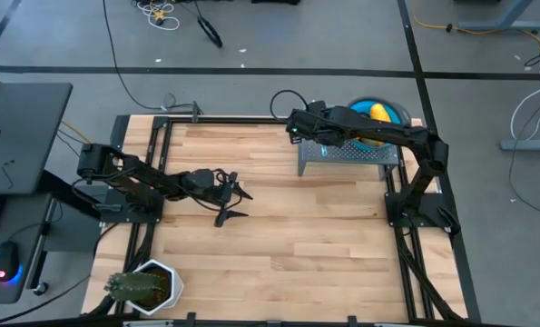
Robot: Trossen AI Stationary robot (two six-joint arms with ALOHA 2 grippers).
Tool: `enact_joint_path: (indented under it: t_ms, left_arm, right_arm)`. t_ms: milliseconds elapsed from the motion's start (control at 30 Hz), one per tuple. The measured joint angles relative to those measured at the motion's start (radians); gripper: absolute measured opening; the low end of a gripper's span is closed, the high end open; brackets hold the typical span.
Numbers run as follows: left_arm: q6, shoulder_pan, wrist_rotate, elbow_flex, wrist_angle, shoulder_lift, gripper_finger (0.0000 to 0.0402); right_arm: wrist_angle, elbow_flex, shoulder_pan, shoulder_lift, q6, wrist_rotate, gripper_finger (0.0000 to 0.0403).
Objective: Pick & Place Fruit
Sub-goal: Put the blue table knife on the shelf
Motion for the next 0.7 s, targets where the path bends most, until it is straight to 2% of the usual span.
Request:
enact_joint_path:
  t_ms: [233,400,700]
  left_arm:
    - [0.000,0.000,0.000,0.000,0.008,0.000,0.0279]
    - [0.000,0.000,0.000,0.000,0.007,0.000,0.0279]
    - [0.003,0.000,0.000,0.000,0.007,0.000,0.0279]
  right_arm:
    - [0.022,0.003,-0.073,-0.001,-0.046,-0.152,0.0096]
    - [0.033,-0.004,-0.125,0.000,-0.093,-0.151,0.0097]
    - [0.199,-0.004,-0.160,0.000,-0.201,-0.150,0.0100]
